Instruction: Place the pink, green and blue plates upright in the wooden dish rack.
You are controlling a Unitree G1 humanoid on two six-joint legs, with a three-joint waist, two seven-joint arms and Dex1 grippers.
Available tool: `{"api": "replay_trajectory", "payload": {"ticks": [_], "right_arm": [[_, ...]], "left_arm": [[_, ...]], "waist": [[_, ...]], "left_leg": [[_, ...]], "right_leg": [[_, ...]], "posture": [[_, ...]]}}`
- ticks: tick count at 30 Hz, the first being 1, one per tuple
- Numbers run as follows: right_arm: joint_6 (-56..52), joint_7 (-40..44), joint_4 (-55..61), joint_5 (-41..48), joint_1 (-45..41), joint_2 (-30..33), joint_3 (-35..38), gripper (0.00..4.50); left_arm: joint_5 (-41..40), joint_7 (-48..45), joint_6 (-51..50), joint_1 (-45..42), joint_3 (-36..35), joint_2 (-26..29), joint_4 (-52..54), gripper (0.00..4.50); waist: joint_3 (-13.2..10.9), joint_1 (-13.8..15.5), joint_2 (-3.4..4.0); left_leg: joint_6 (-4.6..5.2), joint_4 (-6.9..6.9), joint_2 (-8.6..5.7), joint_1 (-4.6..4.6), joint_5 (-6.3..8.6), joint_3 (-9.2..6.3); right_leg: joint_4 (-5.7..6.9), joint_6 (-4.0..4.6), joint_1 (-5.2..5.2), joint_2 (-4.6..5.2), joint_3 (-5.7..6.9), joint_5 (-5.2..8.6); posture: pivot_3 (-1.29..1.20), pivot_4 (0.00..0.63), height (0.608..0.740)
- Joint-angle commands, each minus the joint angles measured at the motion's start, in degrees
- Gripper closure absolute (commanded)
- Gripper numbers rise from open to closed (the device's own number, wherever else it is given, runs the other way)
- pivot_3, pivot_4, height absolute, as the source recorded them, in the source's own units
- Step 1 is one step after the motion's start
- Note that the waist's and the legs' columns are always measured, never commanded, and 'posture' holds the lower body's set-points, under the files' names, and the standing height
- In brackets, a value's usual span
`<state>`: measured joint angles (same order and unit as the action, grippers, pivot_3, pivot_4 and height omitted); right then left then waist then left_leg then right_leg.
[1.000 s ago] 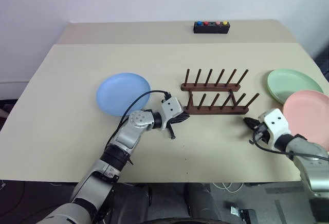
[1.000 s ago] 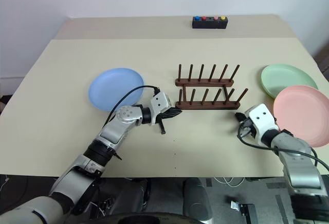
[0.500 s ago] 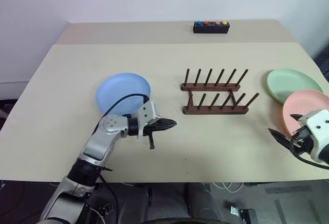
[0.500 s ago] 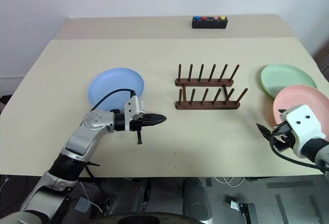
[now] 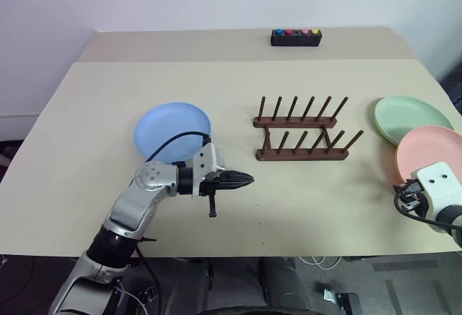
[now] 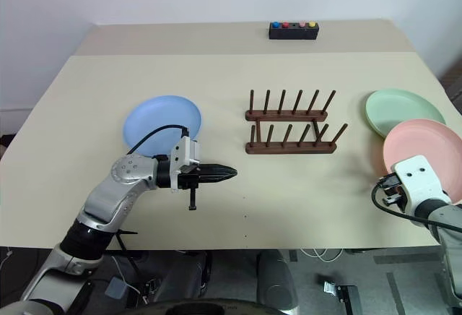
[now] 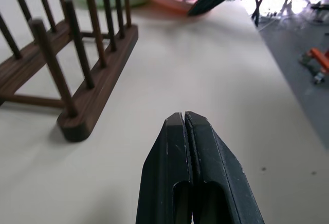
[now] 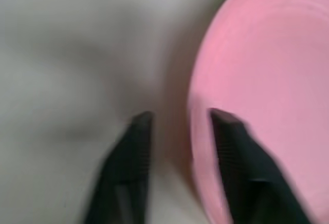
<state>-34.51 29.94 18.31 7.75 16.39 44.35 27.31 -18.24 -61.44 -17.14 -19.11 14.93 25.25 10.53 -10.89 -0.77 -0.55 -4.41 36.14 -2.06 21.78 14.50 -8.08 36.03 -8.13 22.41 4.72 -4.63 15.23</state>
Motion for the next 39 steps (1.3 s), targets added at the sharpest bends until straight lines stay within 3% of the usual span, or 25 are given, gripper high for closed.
{"api": "replay_trajectory", "payload": {"ticks": [1,8,17,21,30,39], "right_arm": [[1.1,-1.4,0.4,-1.5,-0.4,-0.3,0.4,4.48],[0.0,-2.0,5.8,-4.1,2.7,1.0,2.8,4.48],[3.7,0.6,14.8,-5.8,1.3,4.4,12.6,4.48],[6.1,5.0,18.1,2.3,-7.4,5.5,13.9,4.48],[-1.2,9.3,11.6,29.0,-34.8,1.2,3.8,4.48],[-10.9,13.1,1.2,53.5,-39.7,0.7,8.4,4.48]], "left_arm": [[-0.5,0.0,0.3,0.5,0.1,0.3,1.5,4.50],[-0.3,-0.1,0.9,0.2,0.9,-0.6,0.7,4.50],[0.2,-1.2,2.7,-1.7,2.1,-2.0,-2.2,4.50],[0.5,-1.4,4.1,-2.4,2.2,-2.2,-3.6,4.50],[0.4,-0.4,4.0,-2.5,1.7,-2.6,-3.3,4.50],[-0.1,2.4,2.7,0.0,0.9,-1.9,-0.4,4.50]], "waist": [[0.0,0.0,-0.01],[0.0,0.1,-0.01],[0.0,0.0,0.01],[0.0,-0.3,-0.02],[-0.1,0.1,-0.17],[-0.1,0.1,-0.12]], "left_leg": [[0.00,0.00,0.00,0.00,0.00,0.00],[0.00,0.01,0.00,0.02,0.00,0.00],[0.00,0.00,0.00,0.05,0.00,0.00],[0.00,0.01,0.00,0.04,0.00,0.03],[0.00,0.01,0.01,0.19,0.00,-0.04],[0.02,-0.04,0.01,0.51,0.00,-0.11]], "right_leg": [[0.00,0.00,0.00,0.00,0.00,0.00],[0.00,0.00,0.01,0.00,0.00,0.00],[0.01,-0.02,0.07,-0.01,0.01,-0.01],[0.01,-0.03,0.05,-0.01,0.00,-0.02],[-0.03,-0.16,0.11,0.00,0.03,-0.10],[0.03,-0.16,0.48,0.00,0.06,-0.12]], "posture": [[0.00,0.150,0.740],[0.00,0.150,0.740],[0.00,0.150,0.740],[0.00,0.150,0.740],[0.00,0.150,0.740],[0.00,0.150,0.740]]}}
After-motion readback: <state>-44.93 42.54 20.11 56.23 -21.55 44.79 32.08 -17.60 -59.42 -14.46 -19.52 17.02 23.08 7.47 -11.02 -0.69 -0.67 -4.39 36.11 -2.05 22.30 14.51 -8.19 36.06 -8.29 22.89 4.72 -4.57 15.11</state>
